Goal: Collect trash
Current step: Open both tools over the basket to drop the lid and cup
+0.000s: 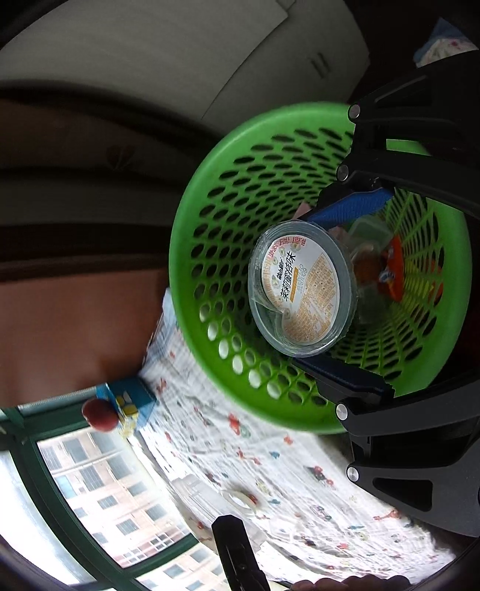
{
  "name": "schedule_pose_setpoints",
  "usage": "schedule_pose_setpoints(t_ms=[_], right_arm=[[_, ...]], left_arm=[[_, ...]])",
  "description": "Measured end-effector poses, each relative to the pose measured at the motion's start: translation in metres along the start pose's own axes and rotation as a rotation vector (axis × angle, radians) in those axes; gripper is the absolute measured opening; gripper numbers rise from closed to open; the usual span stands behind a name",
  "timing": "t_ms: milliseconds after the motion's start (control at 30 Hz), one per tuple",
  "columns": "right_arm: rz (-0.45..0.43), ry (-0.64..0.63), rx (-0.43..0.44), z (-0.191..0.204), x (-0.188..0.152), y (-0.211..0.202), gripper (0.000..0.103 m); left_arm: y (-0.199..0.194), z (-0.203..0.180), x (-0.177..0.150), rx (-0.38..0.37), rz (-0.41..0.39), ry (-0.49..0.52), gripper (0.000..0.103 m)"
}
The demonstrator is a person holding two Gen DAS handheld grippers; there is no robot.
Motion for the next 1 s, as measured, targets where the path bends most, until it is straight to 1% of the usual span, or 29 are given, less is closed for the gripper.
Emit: schedule_pose_setpoints(t_ms=[100,233,467,767,1000], right_arm=[[0.001,0.011,-0.014,-0.011,-0.001,-0.002,0.068],[-0.002,0.033,-0.019,-0.022,-0.003,-0.005,0.073],[-0.019,0.069,-0.03,-0.037,-0.003,-0.018,0.073],[-0.049,0.089,-0.069,-0.058,-0.003,-0.039,0.073],[-0.064,0.137,-0.062,-0.065,-0.005,-0.047,0.073]], left_arm=[[0.006,-0.011,0.0,-0.012,0.008,0.009,0.089],[0.014,-0.023,-0.001,-0.023,0.02,0.02,0.089],[0.024,-0.041,-0.003,-0.043,0.039,0.034,0.09],[0.037,-0.066,-0.01,-0.073,0.065,0.061,0.09],[0.046,-0.085,-0.02,-0.116,0.097,0.072,0.09]])
Point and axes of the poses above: each gripper's, at about its wrist camera, not at the fingertips, and y roughly the way its jaws point, z to its left, x to its top, the point moved 10 cm from there along y, roughly the way its jaws point, and after that the axes turned 15 degrees about -z, right-handed, at the moved point
